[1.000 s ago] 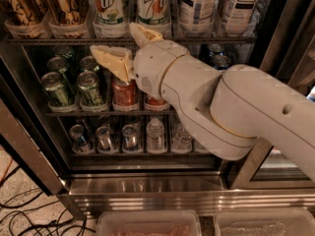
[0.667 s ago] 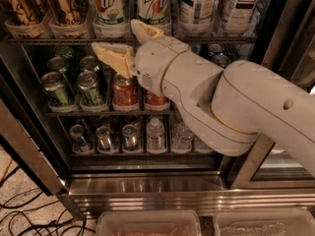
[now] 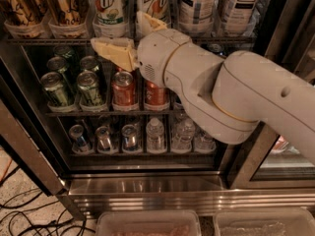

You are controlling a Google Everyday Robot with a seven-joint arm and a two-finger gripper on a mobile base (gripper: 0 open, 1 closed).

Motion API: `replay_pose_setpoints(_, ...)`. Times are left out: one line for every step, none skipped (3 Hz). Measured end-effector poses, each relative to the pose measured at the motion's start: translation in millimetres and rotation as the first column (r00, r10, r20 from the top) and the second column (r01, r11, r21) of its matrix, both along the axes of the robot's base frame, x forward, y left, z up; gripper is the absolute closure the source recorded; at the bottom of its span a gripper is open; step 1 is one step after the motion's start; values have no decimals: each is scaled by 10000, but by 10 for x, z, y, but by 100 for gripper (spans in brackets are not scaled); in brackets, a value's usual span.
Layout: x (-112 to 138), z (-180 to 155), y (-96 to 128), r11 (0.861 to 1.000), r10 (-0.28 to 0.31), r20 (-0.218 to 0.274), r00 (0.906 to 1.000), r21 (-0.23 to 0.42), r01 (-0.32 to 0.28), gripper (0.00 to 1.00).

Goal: Pick 7up can from top shelf of fridge

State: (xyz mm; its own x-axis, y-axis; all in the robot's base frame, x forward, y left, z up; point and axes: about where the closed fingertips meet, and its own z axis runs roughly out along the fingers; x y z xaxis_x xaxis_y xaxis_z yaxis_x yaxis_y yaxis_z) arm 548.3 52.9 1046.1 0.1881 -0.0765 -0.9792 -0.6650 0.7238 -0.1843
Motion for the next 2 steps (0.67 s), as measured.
replay_pose_setpoints(101, 36, 19, 9999, 125, 52, 9999, 52, -125, 22)
replay_pose_setpoints(194, 52, 74, 9994, 345, 37, 9994, 50, -345, 23)
